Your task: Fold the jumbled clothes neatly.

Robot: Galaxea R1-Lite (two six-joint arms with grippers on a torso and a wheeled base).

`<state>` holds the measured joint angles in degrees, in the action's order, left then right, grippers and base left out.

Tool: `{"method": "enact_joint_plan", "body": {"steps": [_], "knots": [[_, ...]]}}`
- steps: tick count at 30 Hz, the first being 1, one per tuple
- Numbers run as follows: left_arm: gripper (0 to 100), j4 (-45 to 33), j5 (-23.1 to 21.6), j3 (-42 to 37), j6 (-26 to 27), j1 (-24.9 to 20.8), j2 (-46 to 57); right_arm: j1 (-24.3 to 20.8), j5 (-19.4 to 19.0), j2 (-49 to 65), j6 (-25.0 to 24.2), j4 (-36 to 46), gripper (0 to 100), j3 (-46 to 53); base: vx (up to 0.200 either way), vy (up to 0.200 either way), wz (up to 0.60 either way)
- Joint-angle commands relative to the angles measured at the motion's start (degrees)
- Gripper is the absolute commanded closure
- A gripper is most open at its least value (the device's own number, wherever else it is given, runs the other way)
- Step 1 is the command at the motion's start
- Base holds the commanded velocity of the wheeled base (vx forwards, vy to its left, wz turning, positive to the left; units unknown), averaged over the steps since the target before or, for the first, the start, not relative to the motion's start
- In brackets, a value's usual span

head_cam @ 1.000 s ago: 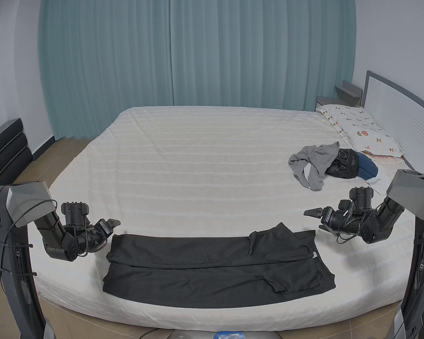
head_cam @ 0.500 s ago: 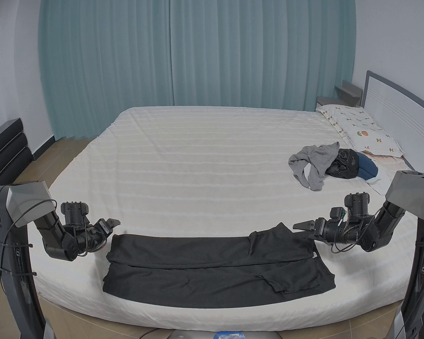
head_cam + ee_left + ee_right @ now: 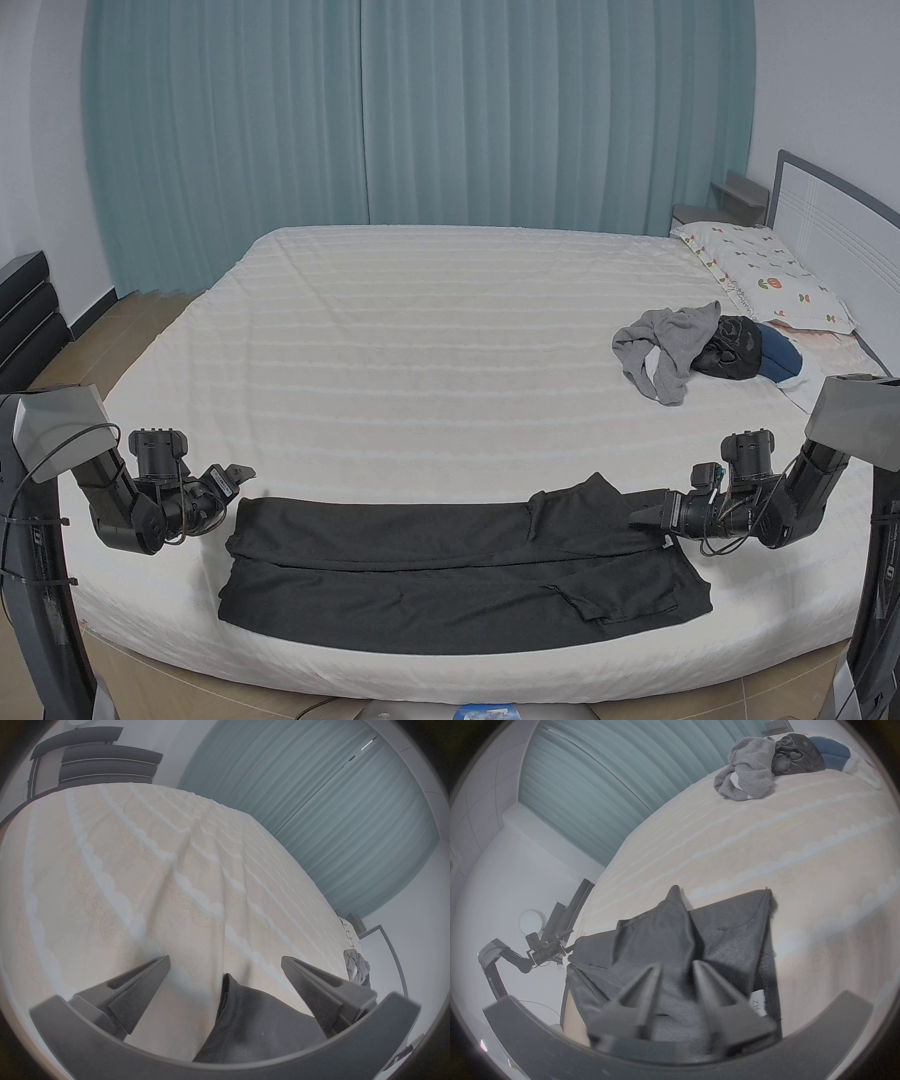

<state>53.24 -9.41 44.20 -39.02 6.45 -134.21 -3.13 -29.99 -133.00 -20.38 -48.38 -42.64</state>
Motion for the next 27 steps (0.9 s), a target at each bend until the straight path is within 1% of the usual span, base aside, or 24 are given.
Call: {"method": "enact_joint_plan", "body": {"steps": [1,3,9,16,21,27], "knots": [[0,0.0,0.0,0.0,0.0,0.1,0.0,0.2,0.5,-0.9,0.5,0.0,100,0.5,0.0,0.0,0.0],[0,0.0,0.0,0.0,0.0,0.1,0.0,0.6,1.6,-0.9,2.1,-0.1,100,0.8,0.0,0.0,0.0],[0,0.0,0.0,-0.2,0.0,0.1,0.1,0.9,1.6,1.2,3.6,-0.5,100,3.1,0.0,0.0,0.0],[0,0.0,0.0,-0.3,0.0,0.1,0.1,3.0,1.3,3.5,6.7,-0.5,100,5.7,0.0,0.0,0.0],[0,0.0,0.1,-0.4,0.0,0.1,0.2,3.0,1.1,3.7,9.0,-0.4,100,7.0,0.0,0.0,0.0],[0,0.0,0.1,-0.5,0.1,0.1,0.3,3.0,1.1,3.4,10.7,-0.3,100,8.0,0.0,0.0,0.0]]}}
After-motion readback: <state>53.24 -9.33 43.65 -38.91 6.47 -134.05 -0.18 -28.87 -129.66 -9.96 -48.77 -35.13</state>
